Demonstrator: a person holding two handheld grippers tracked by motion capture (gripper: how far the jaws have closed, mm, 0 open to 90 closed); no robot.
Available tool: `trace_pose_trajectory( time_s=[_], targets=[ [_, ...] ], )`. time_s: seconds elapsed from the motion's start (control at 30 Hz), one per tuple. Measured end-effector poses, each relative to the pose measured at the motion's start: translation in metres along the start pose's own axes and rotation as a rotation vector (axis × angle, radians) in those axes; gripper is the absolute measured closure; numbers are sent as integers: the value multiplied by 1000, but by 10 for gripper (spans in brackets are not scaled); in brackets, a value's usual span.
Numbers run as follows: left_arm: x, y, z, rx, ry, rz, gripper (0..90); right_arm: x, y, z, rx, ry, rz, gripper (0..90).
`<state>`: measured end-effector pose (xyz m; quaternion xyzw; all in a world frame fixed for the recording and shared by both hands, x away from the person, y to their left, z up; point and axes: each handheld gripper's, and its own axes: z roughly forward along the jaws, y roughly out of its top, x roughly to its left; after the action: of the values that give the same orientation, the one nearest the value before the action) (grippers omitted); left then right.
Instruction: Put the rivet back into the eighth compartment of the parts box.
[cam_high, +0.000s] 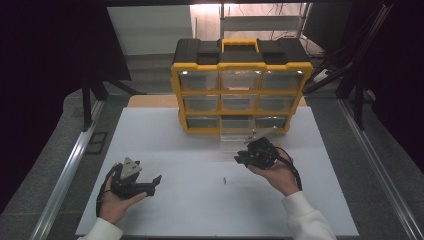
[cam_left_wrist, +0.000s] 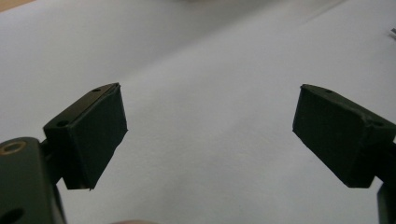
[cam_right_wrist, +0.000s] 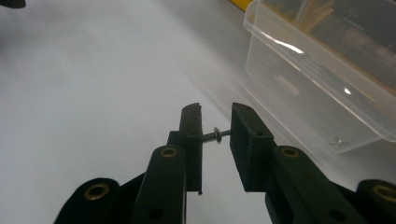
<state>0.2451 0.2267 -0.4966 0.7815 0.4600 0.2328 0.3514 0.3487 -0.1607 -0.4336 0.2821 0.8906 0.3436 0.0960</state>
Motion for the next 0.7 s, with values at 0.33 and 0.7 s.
trace_pose_trajectory(
  time_s=[0.33,0.7],
  targets=[
    [0,0,1,3,-1,2,103,-4,7,-4,-18,-12,4,739],
    [0,-1,1,5,2,2,103,-10,14,-11,-48,-21,18,739]
  ],
)
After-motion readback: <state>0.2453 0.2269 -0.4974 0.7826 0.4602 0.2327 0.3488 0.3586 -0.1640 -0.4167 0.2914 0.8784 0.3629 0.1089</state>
